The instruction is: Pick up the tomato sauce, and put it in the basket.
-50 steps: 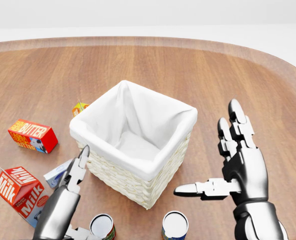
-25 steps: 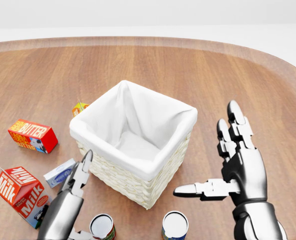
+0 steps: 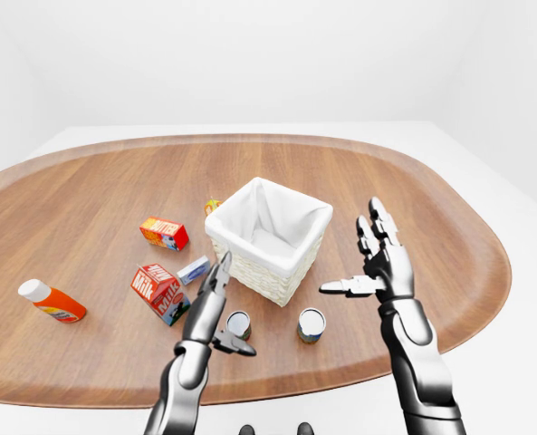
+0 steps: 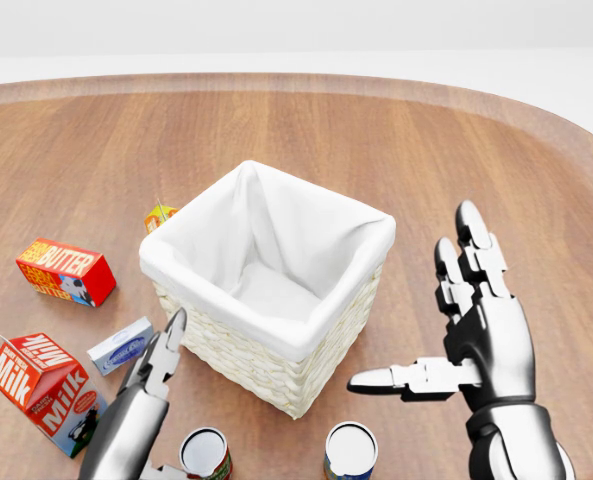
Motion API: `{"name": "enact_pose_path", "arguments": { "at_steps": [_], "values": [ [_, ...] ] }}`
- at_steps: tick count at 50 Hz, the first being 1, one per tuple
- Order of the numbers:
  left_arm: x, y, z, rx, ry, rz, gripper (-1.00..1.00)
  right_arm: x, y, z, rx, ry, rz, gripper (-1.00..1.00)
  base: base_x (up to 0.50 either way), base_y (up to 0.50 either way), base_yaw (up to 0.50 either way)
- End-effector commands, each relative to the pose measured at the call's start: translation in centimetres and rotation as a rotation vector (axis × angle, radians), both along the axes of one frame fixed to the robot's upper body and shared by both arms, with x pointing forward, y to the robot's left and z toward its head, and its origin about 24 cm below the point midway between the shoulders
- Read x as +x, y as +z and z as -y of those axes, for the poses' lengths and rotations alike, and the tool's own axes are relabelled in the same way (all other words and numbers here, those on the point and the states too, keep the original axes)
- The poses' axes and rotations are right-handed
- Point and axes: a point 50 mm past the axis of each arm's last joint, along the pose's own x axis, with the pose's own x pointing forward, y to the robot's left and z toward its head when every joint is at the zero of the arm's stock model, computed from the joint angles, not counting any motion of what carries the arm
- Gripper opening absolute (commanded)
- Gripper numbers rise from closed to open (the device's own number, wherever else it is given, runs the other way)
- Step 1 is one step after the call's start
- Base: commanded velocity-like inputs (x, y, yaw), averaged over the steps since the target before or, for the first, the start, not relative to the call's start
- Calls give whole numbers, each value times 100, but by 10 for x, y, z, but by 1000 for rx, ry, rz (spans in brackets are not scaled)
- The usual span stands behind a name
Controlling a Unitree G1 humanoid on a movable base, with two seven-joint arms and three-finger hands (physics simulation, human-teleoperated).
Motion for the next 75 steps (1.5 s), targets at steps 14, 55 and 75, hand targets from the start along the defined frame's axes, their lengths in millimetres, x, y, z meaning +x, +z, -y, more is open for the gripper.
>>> {"name": "enact_pose_path", "arguments": {
  "at_steps": [14,55,75],
  "values": [
    [5,-14,-5,16,32,-43,100,0,-2,0,-1,1,-7,100,0,0,0],
    [7,-36,-7,56,61,-112,100,0,0,0,-1,1,-2,100,0,0,0],
    [12,-41,-10,58,78,-127,100,0,-6,-2,-4,5,-24,100,0,0,0]
  ]
}}
